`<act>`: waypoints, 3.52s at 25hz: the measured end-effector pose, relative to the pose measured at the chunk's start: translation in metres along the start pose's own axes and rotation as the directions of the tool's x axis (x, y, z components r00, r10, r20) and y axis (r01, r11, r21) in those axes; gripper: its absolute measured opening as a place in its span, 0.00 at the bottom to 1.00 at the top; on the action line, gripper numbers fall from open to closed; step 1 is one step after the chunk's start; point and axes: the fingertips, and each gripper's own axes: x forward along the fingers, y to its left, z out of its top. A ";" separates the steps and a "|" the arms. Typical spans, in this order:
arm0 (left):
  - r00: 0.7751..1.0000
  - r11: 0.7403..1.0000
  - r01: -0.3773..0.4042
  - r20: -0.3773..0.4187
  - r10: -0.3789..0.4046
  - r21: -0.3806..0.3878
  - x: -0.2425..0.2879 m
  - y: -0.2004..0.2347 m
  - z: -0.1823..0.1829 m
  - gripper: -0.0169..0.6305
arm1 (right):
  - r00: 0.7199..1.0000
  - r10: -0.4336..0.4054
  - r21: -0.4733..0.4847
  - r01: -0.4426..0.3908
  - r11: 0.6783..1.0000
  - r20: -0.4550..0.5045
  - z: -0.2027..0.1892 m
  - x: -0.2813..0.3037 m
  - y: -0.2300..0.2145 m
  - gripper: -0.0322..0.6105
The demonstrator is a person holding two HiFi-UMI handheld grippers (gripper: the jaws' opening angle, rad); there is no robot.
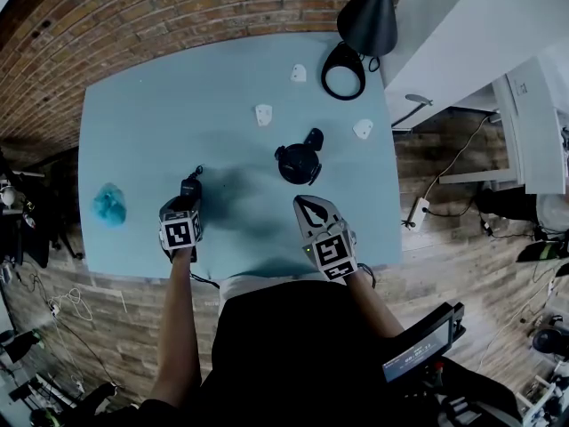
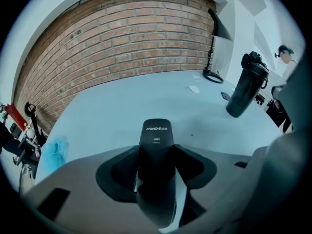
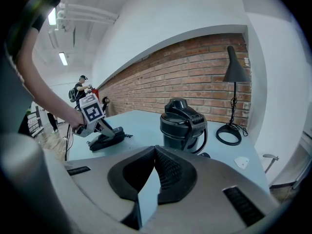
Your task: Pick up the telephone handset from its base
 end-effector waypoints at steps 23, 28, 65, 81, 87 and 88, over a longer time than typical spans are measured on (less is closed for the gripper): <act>1.000 0.996 0.020 0.007 -0.019 -0.085 -0.012 0.010 -0.006 0.42 | 1.000 -0.005 0.022 0.005 1.000 -0.009 -0.004 -0.003 -0.002 0.06; 0.999 0.994 0.050 0.021 -0.048 -0.101 -0.012 0.011 0.002 0.42 | 1.000 0.003 0.026 -0.003 1.000 -0.008 -0.004 0.009 -0.002 0.06; 0.934 0.973 0.230 0.284 -0.218 -0.009 -0.099 0.021 0.077 0.42 | 0.986 -0.169 0.124 0.168 0.978 0.003 0.028 -0.017 0.020 0.06; 0.857 0.970 0.208 0.454 -0.244 0.128 -0.167 0.059 0.109 0.42 | 0.984 -0.165 0.053 0.162 0.985 0.070 0.095 0.025 0.073 0.06; 0.816 0.972 0.191 0.528 -0.236 0.139 -0.181 0.062 0.122 0.42 | 0.986 -0.152 0.008 0.152 0.988 0.066 0.114 0.029 0.078 0.06; 0.812 0.973 0.187 0.536 -0.232 0.138 -0.183 0.061 0.123 0.42 | 0.986 -0.149 -0.003 0.150 0.989 0.069 0.118 0.028 0.079 0.06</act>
